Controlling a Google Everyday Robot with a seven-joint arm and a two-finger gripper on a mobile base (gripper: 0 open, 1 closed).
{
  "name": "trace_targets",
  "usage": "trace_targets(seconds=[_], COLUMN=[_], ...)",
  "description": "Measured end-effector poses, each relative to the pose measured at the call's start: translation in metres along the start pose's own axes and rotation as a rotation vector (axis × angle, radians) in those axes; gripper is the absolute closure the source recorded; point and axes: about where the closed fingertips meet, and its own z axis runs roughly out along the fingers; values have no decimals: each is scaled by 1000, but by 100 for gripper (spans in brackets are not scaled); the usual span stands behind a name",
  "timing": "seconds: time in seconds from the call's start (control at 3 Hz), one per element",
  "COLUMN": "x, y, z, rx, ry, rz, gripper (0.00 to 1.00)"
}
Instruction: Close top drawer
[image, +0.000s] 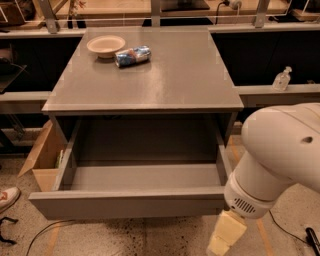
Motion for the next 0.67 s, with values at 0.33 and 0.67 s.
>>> trace_targets(seconds=[0.33,0.67], x=[-6,-11], y=[3,2], z=[20,36], rx=[-11,-21], ry=[19,26], rz=[13,22], gripper=[22,46])
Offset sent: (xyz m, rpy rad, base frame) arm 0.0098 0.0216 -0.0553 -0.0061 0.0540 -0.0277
